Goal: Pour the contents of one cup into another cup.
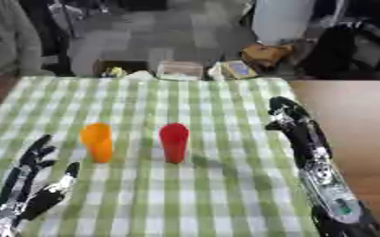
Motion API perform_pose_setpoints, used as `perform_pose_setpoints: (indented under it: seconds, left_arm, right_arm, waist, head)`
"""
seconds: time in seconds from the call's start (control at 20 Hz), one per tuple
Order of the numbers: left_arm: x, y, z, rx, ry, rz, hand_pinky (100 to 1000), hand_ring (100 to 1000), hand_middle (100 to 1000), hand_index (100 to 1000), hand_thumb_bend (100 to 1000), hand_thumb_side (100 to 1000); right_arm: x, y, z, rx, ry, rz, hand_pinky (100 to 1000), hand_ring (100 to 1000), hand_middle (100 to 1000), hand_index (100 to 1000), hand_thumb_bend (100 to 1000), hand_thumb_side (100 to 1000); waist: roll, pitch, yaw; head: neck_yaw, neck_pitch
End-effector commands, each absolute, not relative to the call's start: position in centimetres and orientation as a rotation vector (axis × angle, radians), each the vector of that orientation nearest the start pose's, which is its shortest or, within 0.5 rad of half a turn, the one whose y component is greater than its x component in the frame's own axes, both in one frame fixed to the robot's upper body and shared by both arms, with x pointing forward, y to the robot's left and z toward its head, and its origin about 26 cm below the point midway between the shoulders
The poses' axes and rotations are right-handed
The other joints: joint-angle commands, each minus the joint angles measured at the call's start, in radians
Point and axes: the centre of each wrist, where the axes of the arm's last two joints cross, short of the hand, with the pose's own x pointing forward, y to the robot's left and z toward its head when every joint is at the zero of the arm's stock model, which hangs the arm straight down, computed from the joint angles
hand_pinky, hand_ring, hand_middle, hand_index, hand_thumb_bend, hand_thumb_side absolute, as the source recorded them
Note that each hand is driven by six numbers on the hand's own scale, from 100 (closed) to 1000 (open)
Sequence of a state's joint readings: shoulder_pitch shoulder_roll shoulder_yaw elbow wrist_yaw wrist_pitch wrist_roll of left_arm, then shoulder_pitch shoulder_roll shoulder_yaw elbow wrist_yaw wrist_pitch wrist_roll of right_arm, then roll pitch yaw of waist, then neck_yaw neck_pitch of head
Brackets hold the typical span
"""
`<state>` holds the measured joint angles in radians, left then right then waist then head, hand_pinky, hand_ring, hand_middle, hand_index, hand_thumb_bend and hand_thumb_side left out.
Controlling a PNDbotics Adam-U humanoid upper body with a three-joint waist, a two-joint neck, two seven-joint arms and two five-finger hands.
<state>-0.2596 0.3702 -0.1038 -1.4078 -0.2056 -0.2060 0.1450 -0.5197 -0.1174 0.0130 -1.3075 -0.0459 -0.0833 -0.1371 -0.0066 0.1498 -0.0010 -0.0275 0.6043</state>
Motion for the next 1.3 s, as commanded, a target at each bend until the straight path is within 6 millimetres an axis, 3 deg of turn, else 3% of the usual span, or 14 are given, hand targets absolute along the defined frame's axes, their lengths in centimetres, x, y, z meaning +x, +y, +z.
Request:
perform_pose_setpoints:
  seconds: [0.05, 0.9, 1.3]
  left_arm:
    - [34.8, 30.8, 5.1, 0.475, -1.865, -0.525, 827, 923, 974, 1000, 383, 443]
    - [37.6, 29.8, 6.6, 0.538, -1.877, -0.576, 777, 898, 960, 1000, 400, 419]
    - [38.5, 29.6, 6.6, 0.561, -1.876, -0.573, 756, 883, 954, 1000, 477, 408]
  right_arm:
    - [40.4, -21.2, 9.7, -0.033, -1.927, 0.086, 672, 495, 618, 877, 379, 602]
    - [40.5, -20.5, 9.9, -0.007, -1.932, 0.108, 670, 493, 616, 875, 381, 606]
    - [40.5, -20.4, 10.0, -0.001, -1.933, 0.113, 669, 493, 616, 875, 379, 606]
  waist:
    - [0.001, -0.009, -0.003]
    - [0.002, 0.008, -0.024]
    - [0.002, 0.015, -0.035]
  head:
    - [0.003, -0.011]
    - [0.015, -0.013]
    - [0.019, -0.017]
